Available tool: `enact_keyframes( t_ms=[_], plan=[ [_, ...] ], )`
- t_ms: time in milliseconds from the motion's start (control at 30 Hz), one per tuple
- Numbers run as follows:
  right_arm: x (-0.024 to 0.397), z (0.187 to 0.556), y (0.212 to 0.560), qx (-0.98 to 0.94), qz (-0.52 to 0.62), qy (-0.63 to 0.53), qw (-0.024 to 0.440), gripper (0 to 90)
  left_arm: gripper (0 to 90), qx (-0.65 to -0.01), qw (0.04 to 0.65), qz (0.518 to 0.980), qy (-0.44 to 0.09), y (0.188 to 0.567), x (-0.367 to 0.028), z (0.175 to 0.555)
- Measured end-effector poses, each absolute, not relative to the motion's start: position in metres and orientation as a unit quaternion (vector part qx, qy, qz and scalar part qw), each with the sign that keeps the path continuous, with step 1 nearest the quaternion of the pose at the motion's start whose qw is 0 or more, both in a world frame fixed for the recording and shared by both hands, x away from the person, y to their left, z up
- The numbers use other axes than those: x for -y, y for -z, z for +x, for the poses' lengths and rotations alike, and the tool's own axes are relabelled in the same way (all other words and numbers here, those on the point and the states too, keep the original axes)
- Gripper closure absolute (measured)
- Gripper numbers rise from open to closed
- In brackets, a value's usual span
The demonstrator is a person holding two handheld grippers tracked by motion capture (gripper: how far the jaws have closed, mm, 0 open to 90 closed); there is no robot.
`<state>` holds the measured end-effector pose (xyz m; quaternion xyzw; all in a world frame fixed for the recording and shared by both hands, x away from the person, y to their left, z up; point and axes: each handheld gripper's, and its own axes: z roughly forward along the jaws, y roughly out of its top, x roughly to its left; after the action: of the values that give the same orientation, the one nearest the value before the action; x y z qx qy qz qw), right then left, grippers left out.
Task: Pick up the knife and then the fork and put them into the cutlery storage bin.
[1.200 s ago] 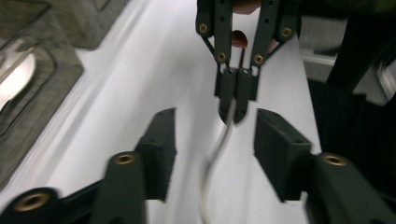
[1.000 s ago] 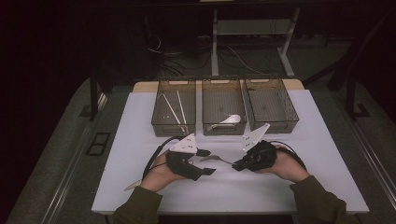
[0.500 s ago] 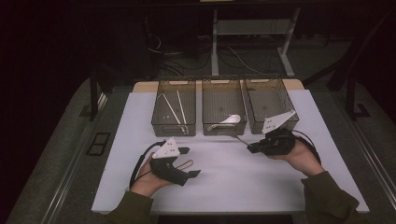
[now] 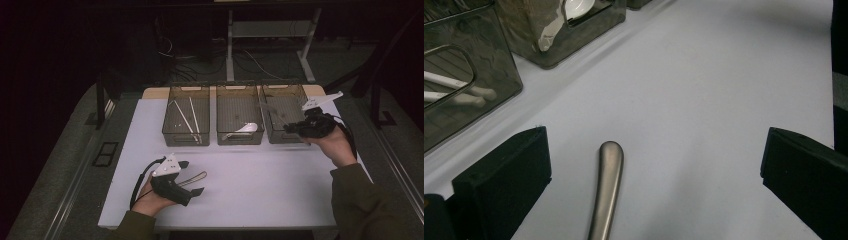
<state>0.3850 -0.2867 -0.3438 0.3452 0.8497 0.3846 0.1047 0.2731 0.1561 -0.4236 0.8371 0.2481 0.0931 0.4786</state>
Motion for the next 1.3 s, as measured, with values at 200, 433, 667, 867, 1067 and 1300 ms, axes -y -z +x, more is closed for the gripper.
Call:
enact_keyframes(
  t_ms=[200,433,667,867,1067,1300],
  plan=[
    [0.3,0.414,0.334,-0.826,0.392,-0.382,0.134,86.8,0.0,-0.244,0.473,0.841,-0.092,0.426,-0.155,0.273],
    [0.31,0.442,0.333,-0.802,0.437,-0.378,0.153,86.8,0.0,-0.239,0.475,0.842,-0.09,0.425,-0.154,0.272],
    [0.316,0.459,0.341,-0.789,0.467,-0.366,0.159,86.8,0.0,-0.237,0.477,0.842,-0.087,0.426,-0.153,0.272],
    [0.323,0.469,0.356,-0.783,0.495,-0.343,0.158,86.8,0.0,-0.234,0.476,0.843,-0.083,0.426,-0.153,0.272],
    [0.322,0.473,0.367,-0.789,0.499,-0.324,0.154,86.7,0.0,-0.232,0.477,0.844,-0.081,0.426,-0.152,0.273],
    [0.319,0.475,0.377,-0.797,0.499,-0.303,0.15,86.4,0.0,-0.231,0.476,0.845,-0.079,0.426,-0.152,0.272]
  ],
)
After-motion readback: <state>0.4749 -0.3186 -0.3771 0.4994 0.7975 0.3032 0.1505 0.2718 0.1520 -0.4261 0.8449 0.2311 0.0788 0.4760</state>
